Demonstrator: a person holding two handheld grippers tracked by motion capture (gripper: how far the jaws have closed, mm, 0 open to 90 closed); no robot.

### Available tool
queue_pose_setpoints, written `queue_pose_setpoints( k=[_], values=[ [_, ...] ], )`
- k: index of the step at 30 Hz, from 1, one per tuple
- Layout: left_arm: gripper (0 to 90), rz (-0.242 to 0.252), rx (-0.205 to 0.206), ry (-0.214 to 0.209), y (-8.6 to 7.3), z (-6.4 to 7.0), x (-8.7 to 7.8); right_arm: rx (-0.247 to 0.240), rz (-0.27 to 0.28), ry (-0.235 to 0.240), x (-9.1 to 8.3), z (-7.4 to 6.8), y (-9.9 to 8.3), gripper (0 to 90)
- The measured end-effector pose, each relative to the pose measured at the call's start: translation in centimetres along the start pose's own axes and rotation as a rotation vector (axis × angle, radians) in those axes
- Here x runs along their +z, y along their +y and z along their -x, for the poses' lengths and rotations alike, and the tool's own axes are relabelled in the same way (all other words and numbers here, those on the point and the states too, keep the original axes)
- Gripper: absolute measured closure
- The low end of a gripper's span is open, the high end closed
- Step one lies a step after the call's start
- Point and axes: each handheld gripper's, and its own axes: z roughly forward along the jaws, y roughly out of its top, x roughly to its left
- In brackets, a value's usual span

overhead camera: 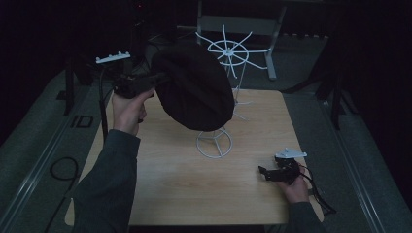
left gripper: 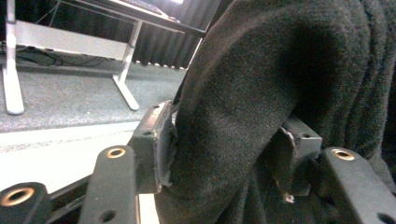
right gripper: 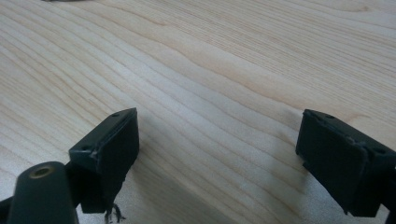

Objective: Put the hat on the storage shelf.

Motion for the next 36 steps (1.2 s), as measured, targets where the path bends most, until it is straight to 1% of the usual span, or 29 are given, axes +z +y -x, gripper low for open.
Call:
queue_pose_setpoints(
  k=[4, 8, 12, 13, 14, 17, 20, 24, 26, 27, 28, 29, 32, 33, 34, 36],
  values=[
    [41.2, 0.006, 0.005, 0.006, 0.1, 0.0, -0.4, -0.001, -0.001, 0.001, 0.0, 0.0, 0.0, 13.2],
    [39.7, 0.014, 0.010, 0.007, 0.2, -0.1, -0.9, -0.001, 0.000, 0.000, 0.0, 0.0, 0.0, 13.2],
    [39.6, 0.016, 0.017, 0.019, 0.2, -0.2, -1.3, -0.001, 0.000, 0.000, 0.0, 0.0, 0.0, 13.2],
    [39.6, 0.021, 0.015, 0.017, 0.2, -0.2, -1.4, -0.001, 0.000, 0.000, 0.0, 0.0, 0.0, 13.2],
    [39.7, 0.028, 0.004, 0.013, 0.1, -0.4, -1.5, -0.001, 0.000, 0.001, 0.0, 0.0, 0.0, 13.2],
    [42.1, 0.025, 0.002, 0.027, -0.2, -1.0, -1.9, -0.001, 0.000, 0.000, 0.0, 0.0, 0.0, 13.2],
    [44.2, -0.001, 0.019, 0.062, -0.5, -1.4, -2.2, -0.001, 0.000, 0.001, 0.0, 0.0, 0.0, 13.2],
    [47.2, -0.014, 0.042, 0.094, -0.5, -1.5, -2.7, 0.000, 0.000, 0.000, 0.0, 0.0, 0.0, 13.2],
    [49.7, -0.021, 0.055, 0.102, -0.5, -1.4, -3.0, 0.001, 0.001, 0.000, 0.0, 0.0, 0.0, 13.2],
    [52.7, -0.023, 0.063, 0.105, -0.5, -1.4, -3.1, -0.001, 0.000, 0.000, 0.0, 0.0, 0.0, 13.2],
    [53.9, -0.032, 0.079, 0.120, -0.5, -1.3, -3.2, -0.001, 0.000, 0.000, 0.0, 0.0, 0.0, 13.2],
    [55.4, -0.036, 0.085, 0.131, -0.5, -1.2, -3.3, -0.001, 0.000, 0.000, 0.0, 0.0, 0.0, 13.2],
    [59.5, -0.074, 0.130, 0.181, -0.7, -1.0, -3.6, -0.001, 0.000, 0.000, 0.0, 0.0, 0.0, 13.2],
    [60.1, -0.080, 0.138, 0.190, -0.7, -0.9, -3.6, -0.002, 0.000, 0.000, 0.0, 0.0, 0.0, 13.2],
    [60.1, -0.093, 0.155, 0.215, -0.8, -0.8, -3.7, -0.001, 0.000, -0.001, 0.0, 0.0, 0.0, 13.2],
    [59.6, -0.118, 0.180, 0.247, -0.9, -0.5, -3.8, -0.001, 0.000, 0.000, 0.0, 0.0, 0.0, 13.2]
  ],
)
